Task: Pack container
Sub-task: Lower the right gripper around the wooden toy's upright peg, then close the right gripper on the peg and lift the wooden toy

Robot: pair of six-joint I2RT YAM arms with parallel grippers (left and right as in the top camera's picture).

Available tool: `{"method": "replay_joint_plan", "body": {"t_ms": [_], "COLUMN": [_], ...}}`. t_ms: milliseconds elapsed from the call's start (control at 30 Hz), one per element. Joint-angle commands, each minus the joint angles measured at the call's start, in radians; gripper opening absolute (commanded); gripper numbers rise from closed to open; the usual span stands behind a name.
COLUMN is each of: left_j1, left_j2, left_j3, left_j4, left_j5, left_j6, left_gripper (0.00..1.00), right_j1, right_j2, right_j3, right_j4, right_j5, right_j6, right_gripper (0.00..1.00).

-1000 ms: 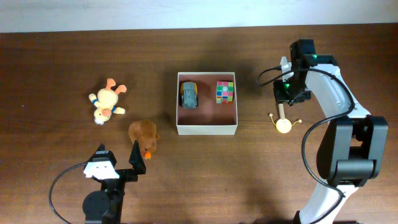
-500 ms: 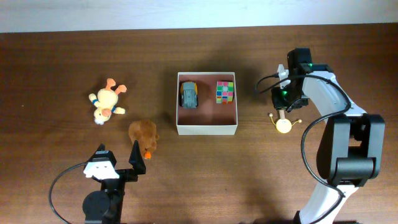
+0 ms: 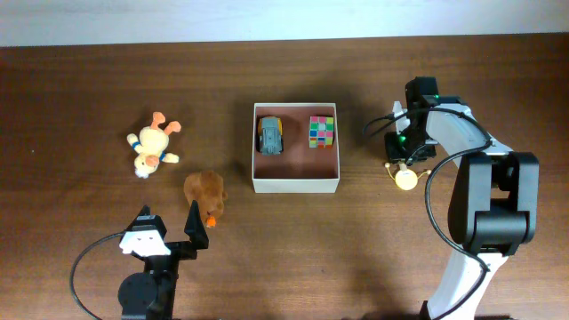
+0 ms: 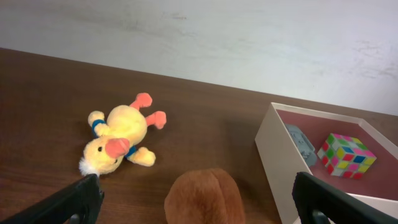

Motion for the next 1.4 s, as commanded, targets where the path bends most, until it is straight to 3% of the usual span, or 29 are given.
{"method": "replay_joint_plan", "body": {"t_ms": [0, 500, 800, 1367], "left_j1": [0.005, 0.005, 0.005, 0.005], "left_j2": [-0.005, -0.005, -0.005, -0.005], "left_j3": [-0.005, -0.006, -0.006, -0.006], "left_j4": [0.000, 0.000, 0.000, 0.000], "left_j5": [0.011, 0.011, 0.011, 0.011], "left_j6": [0.019, 0.019, 0.019, 0.019], "left_gripper": [0.99, 0.99, 0.99, 0.99], "right_j1": [-0.003, -0.003, -0.003, 0.008], "right_j2": [0.033, 0.040, 0.039, 0.039], "right_j3": [-0.008, -0.008, 0.029, 0.470], "right_j4": [0.004, 0.002, -0.053, -0.478], "right_j5": [0.006, 0.010, 0.004, -0.185], "right_j6": [-0.007, -0.007, -0.006, -0.008], "right_gripper": [0.30, 0.09, 0.06, 0.06]}}
